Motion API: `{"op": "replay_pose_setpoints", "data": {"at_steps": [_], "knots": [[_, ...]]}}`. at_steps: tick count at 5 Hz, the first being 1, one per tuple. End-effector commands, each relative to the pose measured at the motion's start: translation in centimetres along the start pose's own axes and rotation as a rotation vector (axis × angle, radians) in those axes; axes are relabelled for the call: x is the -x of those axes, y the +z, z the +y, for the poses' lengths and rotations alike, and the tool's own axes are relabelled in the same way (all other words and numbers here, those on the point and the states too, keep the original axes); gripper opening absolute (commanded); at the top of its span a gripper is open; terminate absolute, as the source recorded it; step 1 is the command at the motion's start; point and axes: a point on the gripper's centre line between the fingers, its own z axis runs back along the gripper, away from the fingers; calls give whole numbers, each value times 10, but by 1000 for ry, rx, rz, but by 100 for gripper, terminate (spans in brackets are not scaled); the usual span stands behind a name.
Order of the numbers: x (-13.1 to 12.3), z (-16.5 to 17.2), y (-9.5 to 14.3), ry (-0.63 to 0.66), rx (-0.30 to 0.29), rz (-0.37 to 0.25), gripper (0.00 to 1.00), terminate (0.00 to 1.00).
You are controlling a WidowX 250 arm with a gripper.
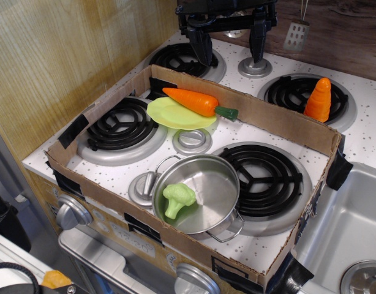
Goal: Take broccoli out of pan
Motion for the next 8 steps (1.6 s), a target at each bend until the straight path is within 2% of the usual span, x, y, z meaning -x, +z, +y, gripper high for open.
{"op": "replay_pose_setpoints", "data": {"at_steps": [1, 2, 3, 4, 5, 6, 7, 8], "knots": [[0, 0, 0, 0, 0, 0, 100, 0], [-1, -6, 16, 151, -54, -41, 100, 0], [7, -14, 34, 250, -148, -79, 100, 0], [26, -15, 46, 503, -169, -77, 100, 0], [52, -16, 48, 769, -110, -73, 100, 0], [69, -16, 43, 1014, -146, -111, 100, 0], [81, -9, 35, 1178, -182, -125, 100, 0], [92, -3, 24, 1289, -202, -133, 100, 0]]}}
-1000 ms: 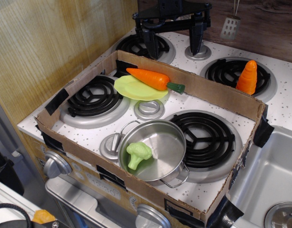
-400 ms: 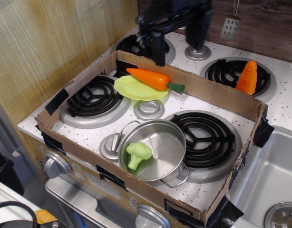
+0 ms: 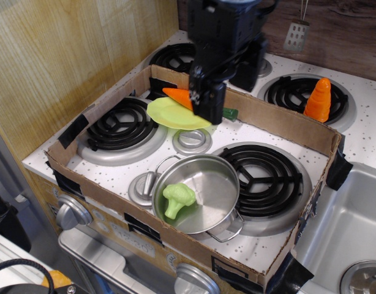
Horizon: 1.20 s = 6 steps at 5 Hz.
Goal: Take broccoli out of pan
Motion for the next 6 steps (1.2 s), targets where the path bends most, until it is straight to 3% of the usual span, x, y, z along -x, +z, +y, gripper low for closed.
{"op": "replay_pose_setpoints", "data": {"at_steps": [1, 4, 6], "knots": [[2, 14, -10, 209, -4, 13, 100, 0], [5, 31, -50, 337, -12, 64, 100, 0], [3, 36, -83, 373, -4, 47, 100, 0]]}}
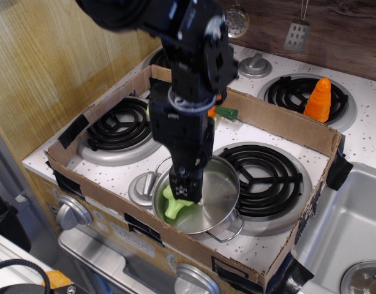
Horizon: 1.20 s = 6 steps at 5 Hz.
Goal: Take broccoli out of pan
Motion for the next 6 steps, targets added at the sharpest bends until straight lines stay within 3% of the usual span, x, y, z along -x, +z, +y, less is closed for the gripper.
{"op": "replay_pose_setpoints", "data": {"at_steps": [1, 6], "knots": [[2, -2, -11, 38, 41, -4, 100, 0], [-19, -4, -40, 0, 148, -34, 100, 0]]}}
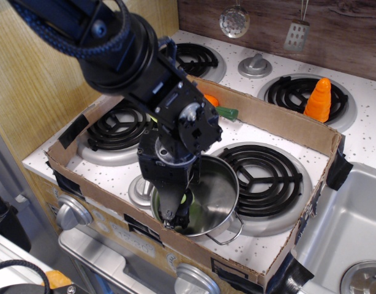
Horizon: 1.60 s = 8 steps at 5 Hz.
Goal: Take broccoli out of pan
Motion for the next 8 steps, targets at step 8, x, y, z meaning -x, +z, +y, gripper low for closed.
{"op": "replay_pose_setpoints", "data": {"at_steps": [8], "knots": [[-79, -90, 40, -308, -52, -30, 0, 0]]}}
